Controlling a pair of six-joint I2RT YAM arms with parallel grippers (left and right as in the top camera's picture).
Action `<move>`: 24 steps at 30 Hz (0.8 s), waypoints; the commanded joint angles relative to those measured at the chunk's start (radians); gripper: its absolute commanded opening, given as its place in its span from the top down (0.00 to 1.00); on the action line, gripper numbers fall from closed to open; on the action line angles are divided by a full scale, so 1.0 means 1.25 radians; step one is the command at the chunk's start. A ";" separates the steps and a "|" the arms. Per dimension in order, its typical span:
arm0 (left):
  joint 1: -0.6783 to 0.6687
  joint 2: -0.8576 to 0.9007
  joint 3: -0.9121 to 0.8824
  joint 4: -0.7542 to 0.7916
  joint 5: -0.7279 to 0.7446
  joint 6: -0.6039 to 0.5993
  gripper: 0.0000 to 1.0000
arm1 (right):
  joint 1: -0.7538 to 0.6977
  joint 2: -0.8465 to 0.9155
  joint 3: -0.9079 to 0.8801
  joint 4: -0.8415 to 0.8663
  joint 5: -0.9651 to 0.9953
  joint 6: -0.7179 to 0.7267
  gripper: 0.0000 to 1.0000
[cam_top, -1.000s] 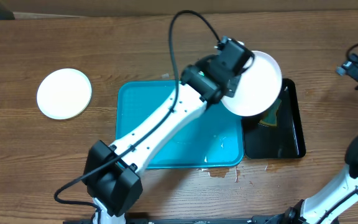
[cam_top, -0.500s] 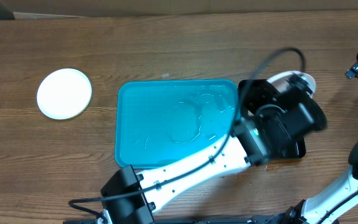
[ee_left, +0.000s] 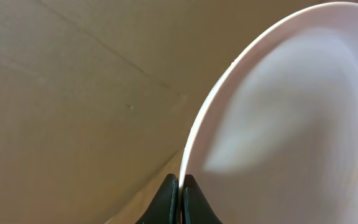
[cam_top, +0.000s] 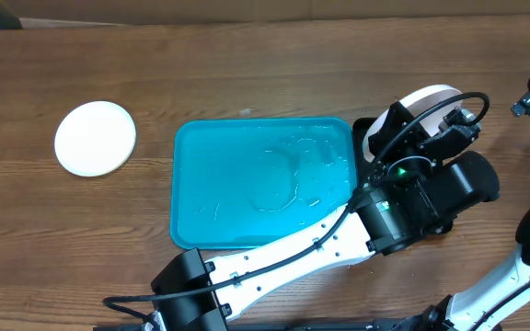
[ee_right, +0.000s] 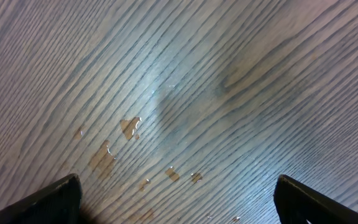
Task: Clean dirty plates on tray and stack at the side
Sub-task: 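Carry the white plate left and stack it on the plate pile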
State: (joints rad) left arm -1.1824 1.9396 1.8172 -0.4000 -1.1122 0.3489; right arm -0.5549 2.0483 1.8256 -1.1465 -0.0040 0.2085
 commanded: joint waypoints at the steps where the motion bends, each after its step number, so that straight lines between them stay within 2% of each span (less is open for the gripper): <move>1: 0.005 -0.026 0.021 -0.001 -0.017 -0.064 0.96 | -0.002 -0.018 0.011 0.002 -0.007 0.003 0.00; 4: 0.021 -0.026 0.021 -0.053 0.068 -0.168 0.96 | -0.002 -0.018 0.011 0.002 -0.007 0.003 0.00; 7: 0.054 -0.026 0.021 -0.137 0.221 -0.277 0.96 | -0.002 -0.018 0.011 0.002 -0.007 0.003 0.00; 9: 0.128 -0.026 0.021 -0.226 0.374 -0.407 0.96 | -0.002 -0.018 0.011 0.002 -0.007 0.003 0.00; 14: 0.278 -0.026 0.021 -0.304 0.555 -0.550 0.95 | -0.002 -0.018 0.011 0.002 -0.007 0.003 0.00; 20: 0.511 -0.026 0.021 -0.376 0.848 -0.649 0.96 | -0.002 -0.018 0.011 0.002 -0.007 0.003 0.00; 24: 0.689 -0.026 0.021 -0.445 0.991 -0.691 0.96 | -0.002 -0.018 0.011 0.002 -0.007 0.003 0.00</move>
State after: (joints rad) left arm -0.4606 1.9392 1.8240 -0.9142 -0.1272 -0.4088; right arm -0.5549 2.0483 1.8256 -1.1469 -0.0040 0.2081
